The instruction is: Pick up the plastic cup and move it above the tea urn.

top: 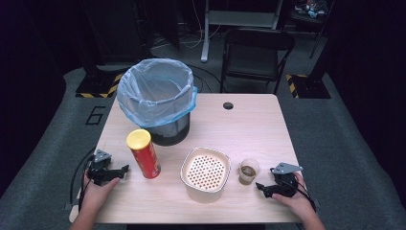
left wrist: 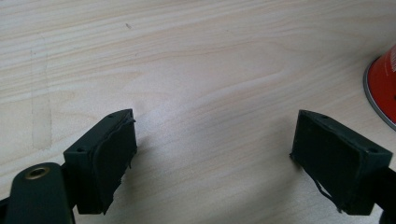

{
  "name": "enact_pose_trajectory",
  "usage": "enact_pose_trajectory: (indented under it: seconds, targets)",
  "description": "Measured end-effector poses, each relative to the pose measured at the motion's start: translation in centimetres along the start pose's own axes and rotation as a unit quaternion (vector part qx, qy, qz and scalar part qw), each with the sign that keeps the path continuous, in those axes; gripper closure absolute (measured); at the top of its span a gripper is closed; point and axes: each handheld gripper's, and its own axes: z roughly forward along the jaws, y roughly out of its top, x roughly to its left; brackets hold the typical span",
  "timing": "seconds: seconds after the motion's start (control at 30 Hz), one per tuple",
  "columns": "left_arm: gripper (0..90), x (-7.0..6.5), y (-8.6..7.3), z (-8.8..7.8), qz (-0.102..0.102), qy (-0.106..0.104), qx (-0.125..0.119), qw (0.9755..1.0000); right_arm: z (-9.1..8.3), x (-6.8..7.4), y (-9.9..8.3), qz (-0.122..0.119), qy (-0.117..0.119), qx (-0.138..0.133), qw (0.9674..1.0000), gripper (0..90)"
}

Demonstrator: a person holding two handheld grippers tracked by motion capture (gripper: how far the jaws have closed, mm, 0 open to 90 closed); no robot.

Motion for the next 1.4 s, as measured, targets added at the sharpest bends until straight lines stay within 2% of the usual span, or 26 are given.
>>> enact_pose_trajectory:
  seconds: [0.07,0.13,0.3,0.33,0.4,0.43,0.6,0.87,0.9,1.03,1.07,1.1,1.13,1.23,1.37,1.4]
  targets:
    - [13.5,-0.1,-0.1,0.1,-0.004,0.006,-0.008,0.9999,0.0,0.0,0.0,0.001,-0.001,0.000,1.0000,9.6]
    - [13.4,-0.1,-0.1,0.1,0.001,0.008,-0.006,0.9999,0.0,0.0,0.0,0.001,0.000,0.001,1.0000,9.5]
    - [13.3,-0.2,-0.1,-0.1,-0.004,0.007,0.000,1.0000,0.0,0.1,0.0,0.007,0.004,0.000,1.0000,9.9]
    - [13.3,-0.2,-0.1,-0.1,-0.005,0.006,0.000,1.0000,0.0,0.0,0.0,-0.001,0.000,0.002,1.0000,10.8]
    - [13.4,-0.3,-0.1,-0.1,-0.007,0.007,-0.001,1.0000,-0.1,0.1,0.0,0.011,-0.006,0.000,0.9999,12.8]
    - [13.4,-0.3,-0.2,0.0,-0.006,0.012,-0.010,0.9999,-0.1,0.0,0.0,0.010,-0.008,-0.004,0.9999,13.5]
    - [13.4,-0.4,-0.2,0.0,-0.012,0.011,-0.011,0.9998,-0.1,0.0,0.0,0.013,-0.010,-0.006,0.9998,15.4]
    - [13.5,-0.5,-0.2,0.0,-0.013,0.011,-0.011,0.9998,-0.2,-0.1,0.0,0.012,-0.009,-0.008,0.9999,18.4]
    - [13.5,-0.5,-0.2,0.0,-0.012,0.011,-0.011,0.9998,-0.2,-0.1,0.0,0.005,-0.009,-0.007,0.9999,19.8]
    - [13.4,-0.5,-0.2,0.0,-0.012,0.011,-0.011,0.9998,-0.4,0.2,0.1,0.001,-0.002,-0.004,1.0000,21.0]
    - [13.4,-0.5,-0.2,0.0,-0.013,0.011,-0.011,0.9998,-0.5,0.5,0.4,0.008,0.010,-0.014,0.9998,18.8]
    - [13.4,-0.5,-0.2,0.0,-0.013,0.011,-0.011,0.9998,-0.5,0.5,0.4,0.008,0.010,-0.014,0.9998,18.8]
    - [13.5,-0.5,-0.2,0.0,-0.012,0.011,-0.011,0.9998,-0.8,0.8,0.7,0.017,0.024,-0.022,0.9993,17.0]
    - [13.4,-0.4,-0.2,0.0,-0.011,0.012,-0.012,0.9998,-1.2,1.2,1.2,0.018,0.031,-0.034,0.9988,14.8]
    - [13.5,-0.5,-0.2,0.0,-0.010,0.011,-0.012,0.9998,-1.5,2.1,1.9,0.015,0.041,-0.041,0.9982,13.8]
    - [13.4,-0.4,-0.2,0.0,-0.010,0.011,-0.008,0.9999,-1.6,2.3,2.0,0.003,0.046,-0.039,0.9982,13.5]
